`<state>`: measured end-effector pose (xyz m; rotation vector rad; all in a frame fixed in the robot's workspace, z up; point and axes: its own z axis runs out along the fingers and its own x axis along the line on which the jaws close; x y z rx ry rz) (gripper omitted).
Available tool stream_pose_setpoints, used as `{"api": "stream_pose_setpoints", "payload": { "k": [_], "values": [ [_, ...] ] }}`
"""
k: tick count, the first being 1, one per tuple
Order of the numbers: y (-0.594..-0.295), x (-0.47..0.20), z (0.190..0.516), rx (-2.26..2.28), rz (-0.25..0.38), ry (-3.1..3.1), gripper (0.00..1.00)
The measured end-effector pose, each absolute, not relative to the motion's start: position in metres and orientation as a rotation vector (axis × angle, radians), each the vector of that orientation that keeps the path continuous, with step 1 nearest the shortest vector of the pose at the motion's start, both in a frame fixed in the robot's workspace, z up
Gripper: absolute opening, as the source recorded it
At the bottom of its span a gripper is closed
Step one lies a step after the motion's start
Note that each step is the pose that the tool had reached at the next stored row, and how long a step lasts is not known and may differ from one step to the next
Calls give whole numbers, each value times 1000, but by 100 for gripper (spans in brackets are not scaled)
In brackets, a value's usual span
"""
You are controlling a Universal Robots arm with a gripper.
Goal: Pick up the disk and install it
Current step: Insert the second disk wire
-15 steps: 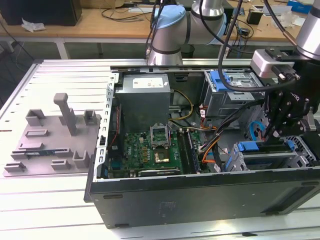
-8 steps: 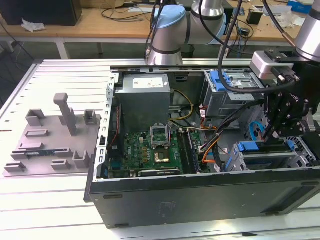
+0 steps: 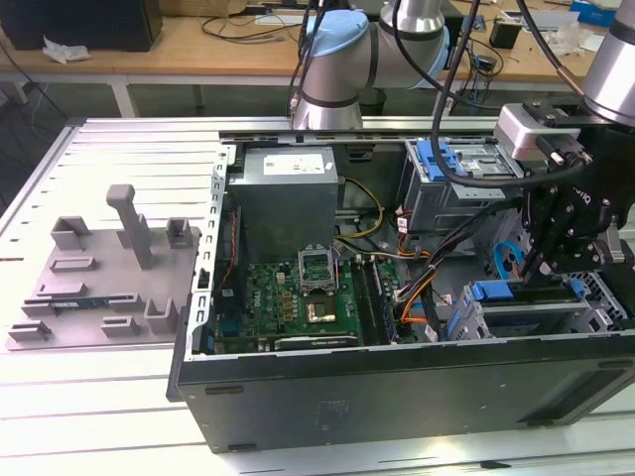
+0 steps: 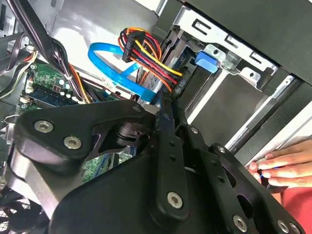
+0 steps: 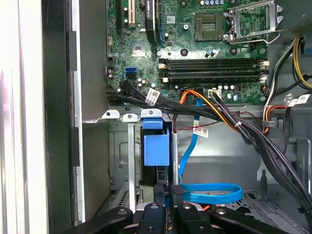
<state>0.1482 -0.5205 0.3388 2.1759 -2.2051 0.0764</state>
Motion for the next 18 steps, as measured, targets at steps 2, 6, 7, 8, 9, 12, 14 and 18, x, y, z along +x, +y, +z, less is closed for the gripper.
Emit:
{"api": "stream_pose_setpoints", "payload": {
  "k": [2, 6, 7, 8, 9, 12, 14, 18],
  "values": [
    [-520, 148, 339, 2176, 76, -2205, 24],
    [-520, 148, 347, 2176, 77, -2205, 30],
    [-520, 148, 349, 2176, 77, -2205, 30],
    [-520, 148, 351, 2176, 77, -2205, 30],
    [-520, 148, 355, 2176, 78, -2205, 30],
    [-519, 148, 363, 2169, 92, -2198, 30],
    [-515, 146, 371, 2155, 121, -2183, 22],
    [-510, 141, 379, 2137, 158, -2165, 11]
  ]
}}
